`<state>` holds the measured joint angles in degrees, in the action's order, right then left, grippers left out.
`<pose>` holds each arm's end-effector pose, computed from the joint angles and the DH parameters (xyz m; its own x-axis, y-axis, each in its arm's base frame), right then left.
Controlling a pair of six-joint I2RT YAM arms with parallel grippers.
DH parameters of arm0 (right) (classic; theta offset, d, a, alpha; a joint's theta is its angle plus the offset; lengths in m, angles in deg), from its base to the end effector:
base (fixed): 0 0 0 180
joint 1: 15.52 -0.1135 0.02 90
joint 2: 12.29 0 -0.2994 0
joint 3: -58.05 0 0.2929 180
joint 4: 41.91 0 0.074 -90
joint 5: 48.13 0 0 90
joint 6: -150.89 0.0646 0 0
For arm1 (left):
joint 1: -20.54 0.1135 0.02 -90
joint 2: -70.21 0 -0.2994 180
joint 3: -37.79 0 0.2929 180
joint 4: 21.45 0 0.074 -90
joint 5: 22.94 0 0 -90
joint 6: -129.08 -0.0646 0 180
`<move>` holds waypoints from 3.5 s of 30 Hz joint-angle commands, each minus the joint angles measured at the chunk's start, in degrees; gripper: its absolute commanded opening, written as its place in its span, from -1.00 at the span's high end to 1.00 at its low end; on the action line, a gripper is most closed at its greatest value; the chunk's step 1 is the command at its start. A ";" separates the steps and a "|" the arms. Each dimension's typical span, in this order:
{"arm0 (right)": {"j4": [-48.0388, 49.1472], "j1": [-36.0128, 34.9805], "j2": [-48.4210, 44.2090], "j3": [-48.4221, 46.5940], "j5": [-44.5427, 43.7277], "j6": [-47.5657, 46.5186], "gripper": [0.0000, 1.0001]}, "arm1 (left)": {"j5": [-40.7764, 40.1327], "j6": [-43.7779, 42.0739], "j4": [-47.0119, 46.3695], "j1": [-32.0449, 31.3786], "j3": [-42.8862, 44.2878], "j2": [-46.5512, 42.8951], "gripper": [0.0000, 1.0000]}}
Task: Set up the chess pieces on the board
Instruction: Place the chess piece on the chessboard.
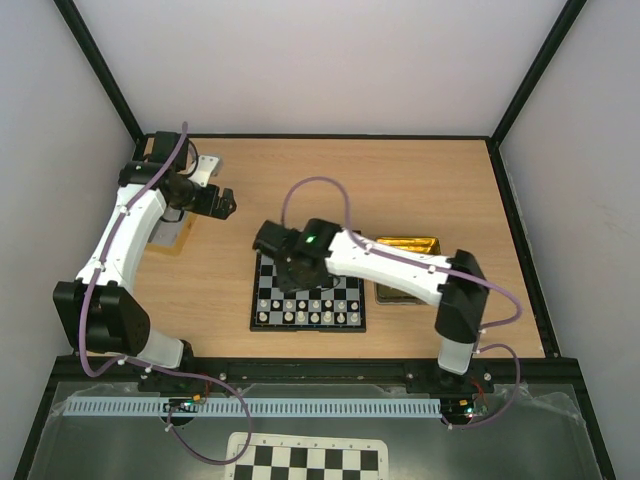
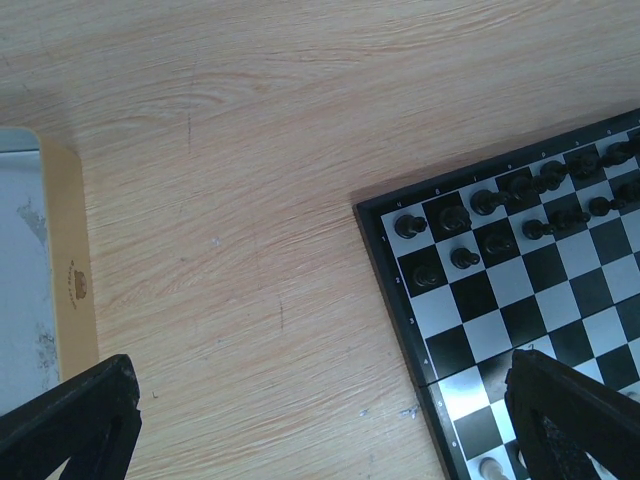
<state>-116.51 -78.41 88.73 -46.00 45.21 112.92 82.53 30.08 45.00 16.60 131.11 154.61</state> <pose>0.1851 0.3698 0.2915 -0.9731 -0.1739 -0.1509 -0.2111 0.9355 0.2832 0.3513 -0.0415 0.3419 -0.7986 0.2061 -0.5655 0.3382 0.9309 -0.1383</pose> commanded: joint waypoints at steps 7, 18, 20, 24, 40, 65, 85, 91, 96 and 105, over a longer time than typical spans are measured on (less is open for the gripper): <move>-3.35 -6.50 9.54 -7.13 1.10 0.79 0.82 | -0.09 0.73 -0.21 -0.19 1.13 0.24 -0.98; 1.77 -8.19 12.68 -4.17 3.27 -0.07 0.82 | -0.13 1.00 -0.30 -0.16 0.88 -0.14 -0.98; 1.98 -8.37 13.55 -4.78 3.39 -0.29 0.82 | -0.17 1.07 -0.25 -0.19 0.83 -0.34 -0.98; 2.15 -8.52 15.55 -6.08 3.82 -0.70 0.82 | -0.36 1.06 -0.27 -0.17 0.64 -0.67 -0.98; 2.06 -8.97 19.25 -9.25 5.74 -1.95 0.83 | -0.28 1.17 -0.44 -0.18 -0.05 -1.28 -0.98; 0.36 -9.53 22.18 -11.38 4.68 -1.05 0.83 | -0.08 1.17 -0.73 -0.19 -0.79 -2.22 -0.98; -2.12 -9.46 23.23 -12.51 2.67 -0.61 0.83 | -0.48 1.33 -0.79 -0.18 -1.24 -2.74 -0.98; -1.89 -9.44 23.39 -11.98 2.91 -0.79 0.83 | -0.61 1.35 -0.79 -0.19 -1.37 -2.70 -0.98; -0.93 -9.46 23.40 -10.34 3.26 -0.83 0.82 | -0.61 1.35 -0.84 -0.19 -1.34 -2.75 -0.98; -0.33 -9.27 23.58 -9.80 3.34 -0.96 0.83 | -0.70 1.30 -0.97 -0.19 -1.60 -2.57 -0.98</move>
<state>-116.27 -87.55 111.30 -56.23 49.42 111.48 82.02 30.78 43.82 16.60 130.13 153.43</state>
